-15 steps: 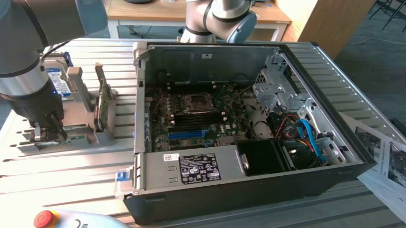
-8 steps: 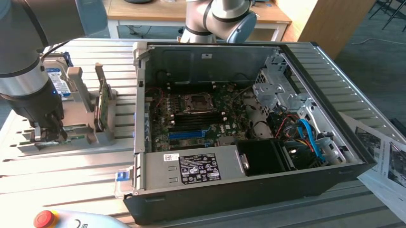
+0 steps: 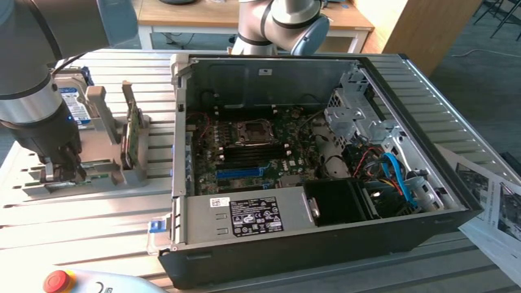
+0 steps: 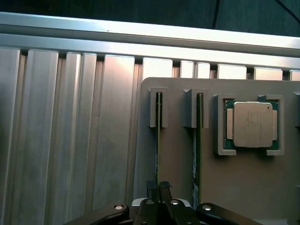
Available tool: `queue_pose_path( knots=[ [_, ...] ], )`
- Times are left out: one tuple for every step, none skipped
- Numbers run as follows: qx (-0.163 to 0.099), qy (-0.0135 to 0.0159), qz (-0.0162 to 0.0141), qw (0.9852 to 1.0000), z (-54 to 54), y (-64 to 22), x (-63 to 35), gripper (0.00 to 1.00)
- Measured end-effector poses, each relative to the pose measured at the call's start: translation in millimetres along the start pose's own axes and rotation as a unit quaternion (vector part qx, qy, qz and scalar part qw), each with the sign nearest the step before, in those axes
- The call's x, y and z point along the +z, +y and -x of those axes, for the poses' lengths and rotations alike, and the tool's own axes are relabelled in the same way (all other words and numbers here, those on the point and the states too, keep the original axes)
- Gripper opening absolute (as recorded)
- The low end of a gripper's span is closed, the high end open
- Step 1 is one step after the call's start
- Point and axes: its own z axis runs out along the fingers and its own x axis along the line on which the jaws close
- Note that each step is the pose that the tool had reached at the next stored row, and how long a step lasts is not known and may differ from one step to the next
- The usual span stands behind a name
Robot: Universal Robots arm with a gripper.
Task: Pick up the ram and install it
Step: 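Pick up the ram and move it above insertion slot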
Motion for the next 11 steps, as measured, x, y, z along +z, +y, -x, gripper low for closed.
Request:
queue_pose_path(
  knots=[
    [-0.001, 0.0001, 0.0000, 1.0000, 0.0, 0.0, 0.0, 0.12],
    [-0.001, 0.0001, 0.0000, 1.0000, 0.0, 0.0, 0.0, 0.12],
    [-0.001, 0.0001, 0.0000, 1.0000, 0.0, 0.0, 0.0, 0.12],
    [-0.001, 0.0001, 0.0000, 1.0000, 0.0, 0.0, 0.0, 0.12],
    [-0.001, 0.0001, 0.0000, 1.0000, 0.0, 0.0, 0.0, 0.12],
    [-0.001, 0.0001, 0.0000, 1.0000, 0.0, 0.0, 0.0, 0.12],
    [-0.001, 0.0001, 0.0000, 1.0000, 0.0, 0.0, 0.0, 0.12],
    [-0.001, 0.0001, 0.0000, 1.0000, 0.0, 0.0, 0.0, 0.12],
    [-0.001, 0.0001, 0.0000, 1.0000, 0.0, 0.0, -0.2, 0.12],
    [-0.001, 0.0001, 0.0000, 1.0000, 0.1, 0.0, -0.7, 0.12],
    [-0.001, 0.0001, 0.0000, 1.0000, 0.1, 0.0, -1.3, 0.12]
  ],
)
